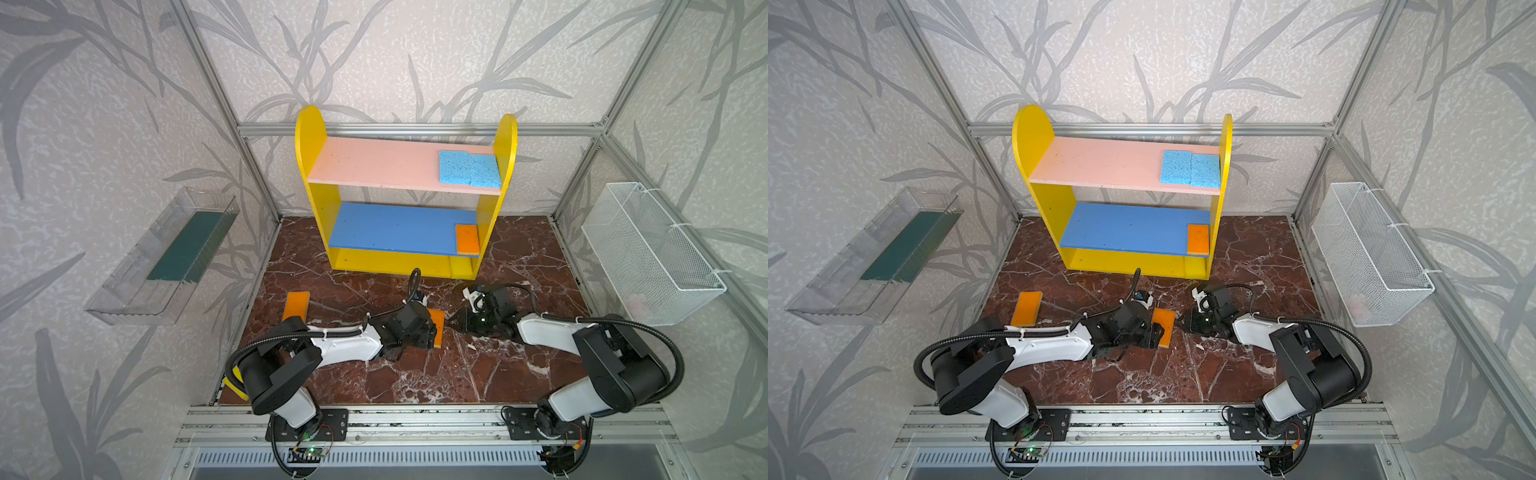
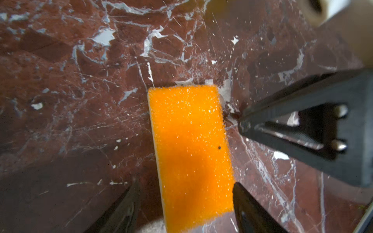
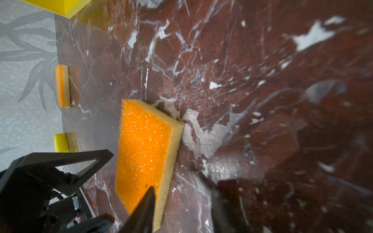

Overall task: Place and organize the cleaning sponges onto the shelf
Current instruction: 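Lift the orange sponge with the left gripper while the right gripper opens and withdraws, then carry the orange sponge with the left gripper to the blue shelf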

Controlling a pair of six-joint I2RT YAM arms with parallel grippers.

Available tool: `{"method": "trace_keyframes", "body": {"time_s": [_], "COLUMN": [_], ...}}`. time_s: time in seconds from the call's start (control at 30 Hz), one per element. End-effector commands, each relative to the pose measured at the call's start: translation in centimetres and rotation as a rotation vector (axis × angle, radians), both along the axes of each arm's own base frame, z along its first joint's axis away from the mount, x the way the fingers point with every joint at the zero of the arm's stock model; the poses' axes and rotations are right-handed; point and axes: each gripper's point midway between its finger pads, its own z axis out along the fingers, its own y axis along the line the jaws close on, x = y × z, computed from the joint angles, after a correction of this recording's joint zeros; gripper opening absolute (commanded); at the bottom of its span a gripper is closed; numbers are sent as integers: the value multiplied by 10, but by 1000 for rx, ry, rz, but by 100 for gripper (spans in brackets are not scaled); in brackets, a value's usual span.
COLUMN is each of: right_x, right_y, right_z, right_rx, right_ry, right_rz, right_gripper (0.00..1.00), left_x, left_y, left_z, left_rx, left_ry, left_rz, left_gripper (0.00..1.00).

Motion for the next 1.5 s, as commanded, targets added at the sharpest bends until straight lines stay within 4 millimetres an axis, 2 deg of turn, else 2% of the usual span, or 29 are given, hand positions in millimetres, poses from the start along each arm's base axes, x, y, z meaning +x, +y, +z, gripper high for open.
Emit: {"method": "trace_keyframes", "body": {"time_s": [0.0, 0.07, 0.13, 0.43, 0.73, 0.97, 1.3, 1.47], "right_x": [-15, -16, -17, -21, -23, -23, -22, -23], "right_y": [-19, -23, -27, -57, -77, -80, -79, -79], "right_z": [-11, -6, -1, 15, 28, 30, 30, 30], "right_rx": [-89, -101, -110, -94, -105, -94, -84, -82], "right_ry": [39, 18, 1, -47, -116, -129, -130, -132], "right_rz": [-2, -2, -7, -73, -168, -185, -186, -186], "right_gripper": [71, 80, 83, 87, 90, 91, 91, 91], "left_x": [-1, -4, -5, -5, -3, -4, -13, -16], "left_y": [2, -2, -3, -19, -24, -23, -8, -12], "left_z": [17, 18, 16, -3, -19, -26, -33, -34], "left_rx": [61, 86, 120, 154, 258, 321, 358, 342], "left_ry": [-62, -67, -64, -35, -7, 5, 23, 27], "left_rz": [9, -4, 1, 10, 28, 32, 64, 61], "left_gripper": [92, 92, 92, 92, 92, 88, 84, 76]}}
